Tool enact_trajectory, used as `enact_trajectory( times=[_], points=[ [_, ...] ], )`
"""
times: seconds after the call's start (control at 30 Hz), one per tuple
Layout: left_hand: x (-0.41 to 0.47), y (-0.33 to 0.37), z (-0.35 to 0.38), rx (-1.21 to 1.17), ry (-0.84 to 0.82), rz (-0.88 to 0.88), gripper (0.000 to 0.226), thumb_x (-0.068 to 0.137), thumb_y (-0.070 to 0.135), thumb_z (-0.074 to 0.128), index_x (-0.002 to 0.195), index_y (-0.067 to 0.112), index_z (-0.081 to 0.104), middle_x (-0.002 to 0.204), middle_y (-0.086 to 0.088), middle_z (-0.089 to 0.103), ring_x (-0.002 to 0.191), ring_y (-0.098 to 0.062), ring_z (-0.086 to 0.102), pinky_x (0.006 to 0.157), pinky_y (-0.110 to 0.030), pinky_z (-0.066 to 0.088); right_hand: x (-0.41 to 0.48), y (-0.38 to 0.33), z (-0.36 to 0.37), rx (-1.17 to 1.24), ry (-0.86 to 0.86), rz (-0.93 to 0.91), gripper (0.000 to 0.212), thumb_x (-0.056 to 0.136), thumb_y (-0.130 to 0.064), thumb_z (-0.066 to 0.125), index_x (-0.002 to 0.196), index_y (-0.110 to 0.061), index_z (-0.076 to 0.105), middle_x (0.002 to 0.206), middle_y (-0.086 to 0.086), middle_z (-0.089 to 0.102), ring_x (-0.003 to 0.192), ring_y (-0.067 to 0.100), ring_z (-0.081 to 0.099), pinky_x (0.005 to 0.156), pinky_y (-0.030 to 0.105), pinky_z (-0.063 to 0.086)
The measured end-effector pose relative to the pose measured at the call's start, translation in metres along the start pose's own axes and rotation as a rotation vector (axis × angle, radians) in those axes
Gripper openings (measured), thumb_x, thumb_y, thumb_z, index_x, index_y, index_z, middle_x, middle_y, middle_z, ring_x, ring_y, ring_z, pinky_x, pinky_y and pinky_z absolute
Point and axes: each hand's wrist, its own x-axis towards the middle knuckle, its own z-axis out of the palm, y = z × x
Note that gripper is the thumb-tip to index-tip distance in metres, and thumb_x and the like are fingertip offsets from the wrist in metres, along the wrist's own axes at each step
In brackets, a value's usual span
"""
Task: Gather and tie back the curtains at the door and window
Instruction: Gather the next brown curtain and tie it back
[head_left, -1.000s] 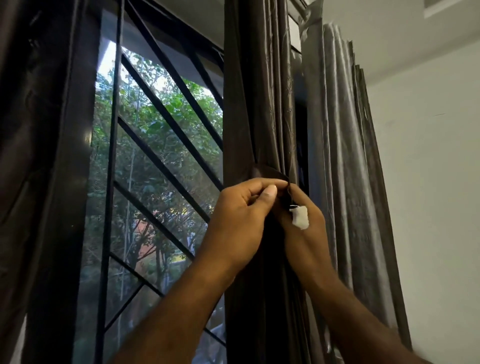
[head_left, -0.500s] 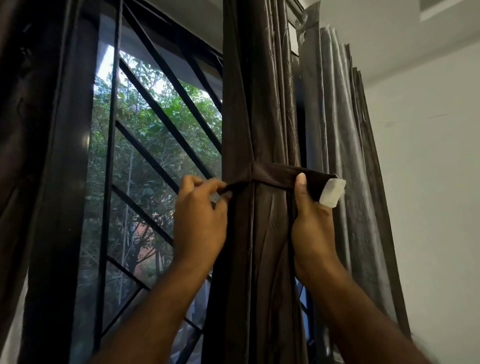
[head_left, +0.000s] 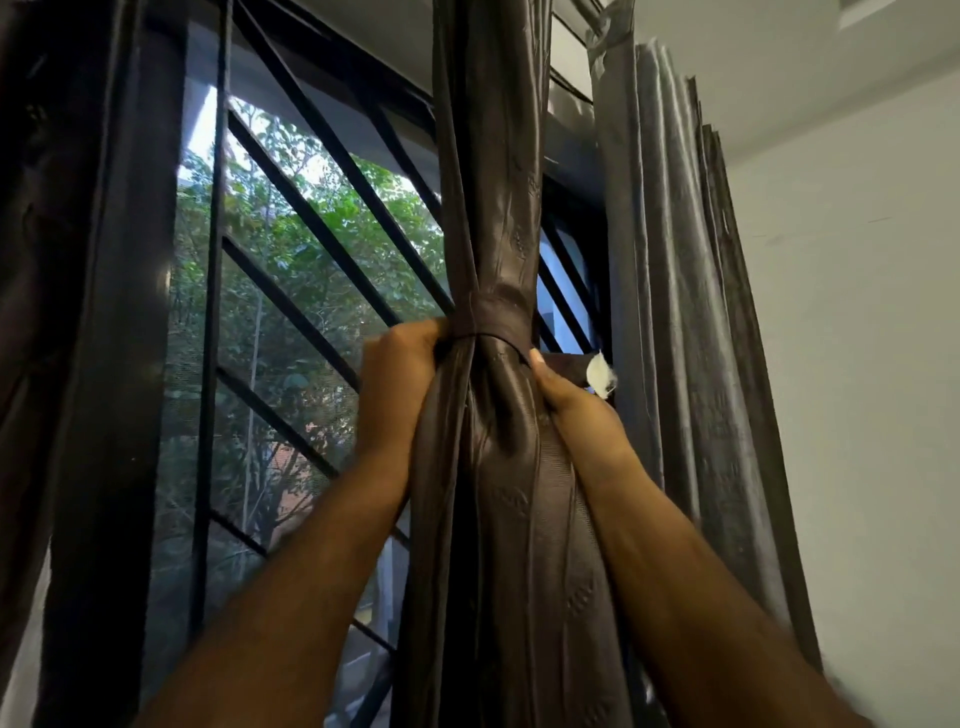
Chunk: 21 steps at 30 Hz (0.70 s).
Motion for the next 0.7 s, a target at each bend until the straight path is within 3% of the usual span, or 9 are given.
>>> enact_trajectory(
  times=[0.07, 0.13, 0.2, 0.3, 0.4, 0.5, 0.57, 0.63, 0.7],
  points=[
    [0.001, 0.004, 0.000, -0.499, -0.233, -0.245, 0.035, 0.090, 0.006, 0.058, 0.063, 0.019, 0.075, 0.055, 0.009, 0.068, 0.054, 0.000, 0.065, 0.053, -0.010, 0.048, -0.002, 0.000, 0.000, -0.095, 0.024, -0.027, 0.049, 0.095, -0.035, 0.063, 0.048, -0.028, 0.076, 0.059, -0.008, 0.074, 0.058, 0.006, 0.072, 0.067, 0.024, 0.054],
    [0.000, -0.004, -0.003, -0.924, -0.451, -0.470, 0.030, 0.090, 0.018, 0.052, 0.078, 0.016, 0.080, 0.076, -0.004, 0.076, 0.072, -0.018, 0.073, 0.062, -0.028, 0.058, -0.007, -0.001, 0.000, -0.089, 0.026, -0.060, 0.031, 0.094, -0.035, 0.065, 0.071, -0.021, 0.080, 0.068, -0.003, 0.078, 0.062, 0.009, 0.075, 0.055, 0.020, 0.056],
    [-0.001, -0.010, -0.009, -1.161, -0.592, -0.602, 0.045, 0.090, 0.041, 0.051, 0.103, 0.006, 0.077, 0.100, -0.016, 0.075, 0.093, -0.031, 0.072, 0.076, -0.038, 0.058, -0.011, 0.001, 0.003, -0.047, 0.047, -0.100, 0.018, 0.093, -0.032, 0.067, 0.104, -0.018, 0.072, 0.090, 0.006, 0.080, 0.080, 0.020, 0.078, 0.067, 0.030, 0.063],
    [-0.002, -0.003, -0.003, -1.049, -0.700, -0.561, 0.067, 0.083, 0.059, 0.063, 0.122, 0.004, 0.067, 0.123, -0.021, 0.067, 0.112, -0.034, 0.066, 0.089, -0.042, 0.055, -0.015, 0.007, 0.012, -0.040, 0.062, -0.171, 0.020, 0.095, -0.024, 0.066, 0.111, -0.012, 0.068, 0.103, 0.015, 0.077, 0.096, 0.032, 0.075, 0.090, 0.052, 0.059],
    [0.003, 0.008, 0.005, -0.857, -0.567, -0.626, 0.050, 0.069, 0.032, 0.083, 0.108, 0.002, 0.074, 0.110, -0.025, 0.071, 0.089, -0.031, 0.073, 0.075, -0.040, 0.060, -0.018, 0.010, 0.012, -0.070, 0.023, -0.196, 0.014, 0.097, -0.022, 0.064, 0.103, -0.016, 0.074, 0.098, 0.010, 0.079, 0.092, 0.026, 0.076, 0.089, 0.050, 0.060],
    [0.004, 0.006, 0.008, -0.868, -0.474, -0.677, 0.045, 0.071, 0.021, 0.080, 0.108, -0.001, 0.072, 0.113, -0.029, 0.068, 0.096, -0.040, 0.069, 0.086, -0.052, 0.058, -0.019, 0.012, 0.000, -0.314, 0.136, -0.299, 0.016, 0.090, -0.034, 0.072, 0.085, -0.019, 0.076, 0.093, 0.009, 0.077, 0.088, 0.029, 0.075, 0.083, 0.056, 0.059],
    [0.002, 0.005, 0.008, -0.839, -0.432, -0.676, 0.040, 0.071, 0.022, 0.080, 0.105, 0.001, 0.074, 0.110, -0.028, 0.070, 0.098, -0.043, 0.069, 0.089, -0.054, 0.056, -0.018, 0.011, -0.009, -0.441, 0.282, -0.428, 0.015, 0.085, -0.036, 0.077, 0.074, -0.030, 0.070, 0.111, 0.005, 0.066, 0.095, 0.026, 0.070, 0.082, 0.052, 0.060],
    [0.002, 0.002, 0.011, -0.791, -0.404, -0.656, 0.035, 0.069, 0.023, 0.082, 0.098, 0.005, 0.077, 0.102, -0.025, 0.073, 0.091, -0.040, 0.072, 0.086, -0.050, 0.058, -0.018, 0.007, -0.015, -0.456, 0.274, -0.514, 0.014, 0.084, -0.030, 0.078, 0.080, -0.038, 0.067, 0.129, -0.006, 0.051, 0.106, 0.018, 0.066, 0.087, 0.041, 0.060],
    [0.003, 0.000, 0.013, -0.752, -0.397, -0.641, 0.036, 0.065, 0.026, 0.083, 0.095, 0.007, 0.078, 0.097, -0.022, 0.075, 0.087, -0.037, 0.073, 0.082, -0.046, 0.058, -0.016, 0.003, -0.021, -0.366, 0.192, -0.540, 0.014, 0.085, -0.022, 0.077, 0.089, -0.027, 0.064, 0.138, -0.009, 0.048, 0.104, 0.020, 0.070, 0.079, 0.035, 0.062]
  ],
)
